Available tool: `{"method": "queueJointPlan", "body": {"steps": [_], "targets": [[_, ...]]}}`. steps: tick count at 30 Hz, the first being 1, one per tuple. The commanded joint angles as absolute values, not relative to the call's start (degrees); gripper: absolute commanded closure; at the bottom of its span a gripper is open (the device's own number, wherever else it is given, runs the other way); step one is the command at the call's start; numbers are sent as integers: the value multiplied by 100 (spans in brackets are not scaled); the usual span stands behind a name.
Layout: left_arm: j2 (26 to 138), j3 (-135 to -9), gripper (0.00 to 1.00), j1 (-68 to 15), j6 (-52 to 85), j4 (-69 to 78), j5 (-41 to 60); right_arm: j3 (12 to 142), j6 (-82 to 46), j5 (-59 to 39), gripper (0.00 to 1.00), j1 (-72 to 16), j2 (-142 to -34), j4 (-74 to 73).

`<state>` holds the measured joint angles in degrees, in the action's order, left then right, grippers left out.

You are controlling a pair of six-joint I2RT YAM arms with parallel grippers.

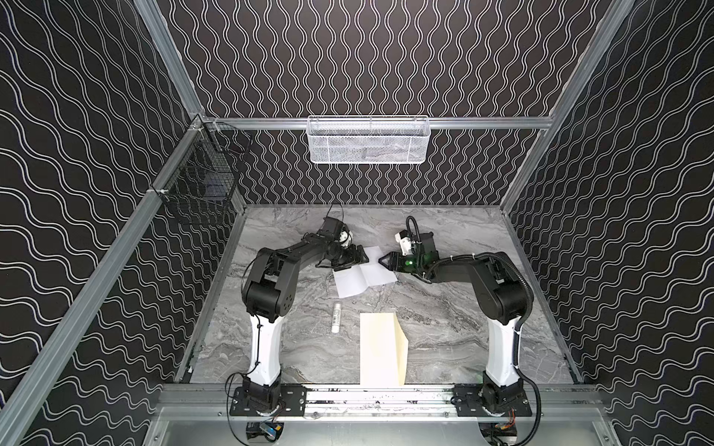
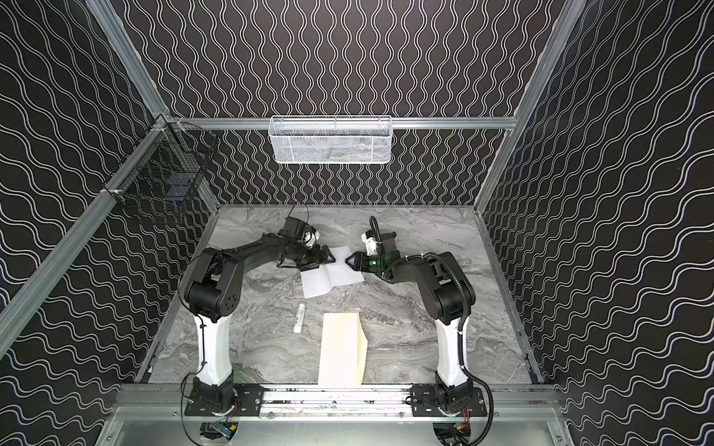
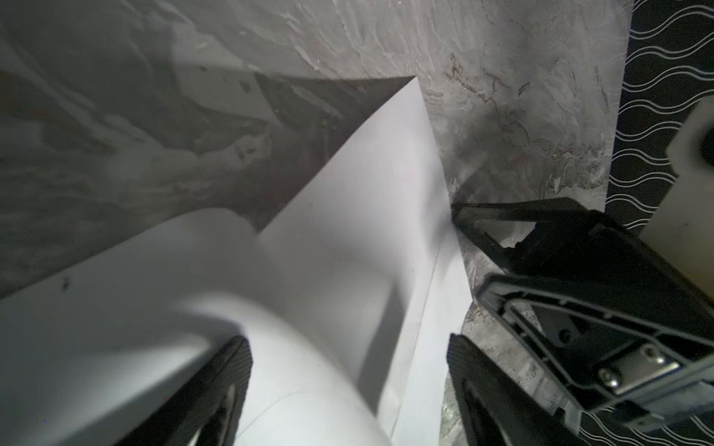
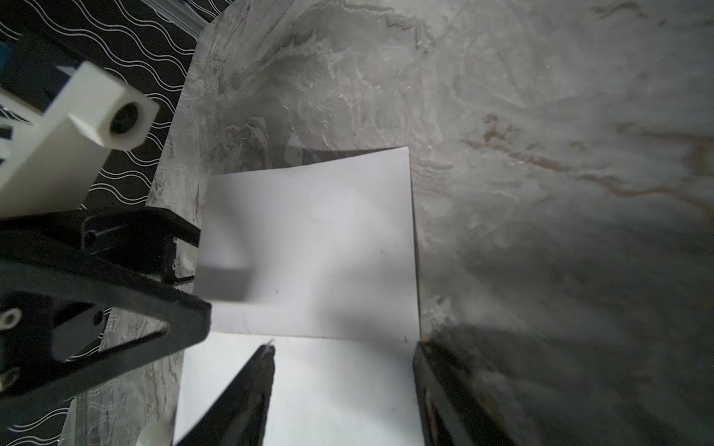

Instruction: Place the letter into the envelope and seal it

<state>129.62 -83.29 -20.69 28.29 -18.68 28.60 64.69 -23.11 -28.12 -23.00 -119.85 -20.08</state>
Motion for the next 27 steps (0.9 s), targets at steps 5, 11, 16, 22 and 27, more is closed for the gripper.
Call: {"method": "queueJointPlan", "body": {"steps": [5,11,16,22,27], "targets": [[12921,-8360,48,-2094,2760,-1986,3069,6287,-2435,-2628,40,-2371,-11972,-1269],[12778,-8369,71,-2091,2742,-2071,3094,6196,-2457,-2670,38,-2373,-11715,-1296],[12591,-8488,84,-2089,2558,-2338,3082,6261,-1978,-2701,32,-2309,-11145,-987],[12407,-8959,97,-2088,2036,-3018,3096,6740,-277,-2690,24,-2090,-10316,-744],[12092,-9018,100,-2097,1616,-3173,2998,6929,974,-3300,22,-2017,-9933,-996]]}}
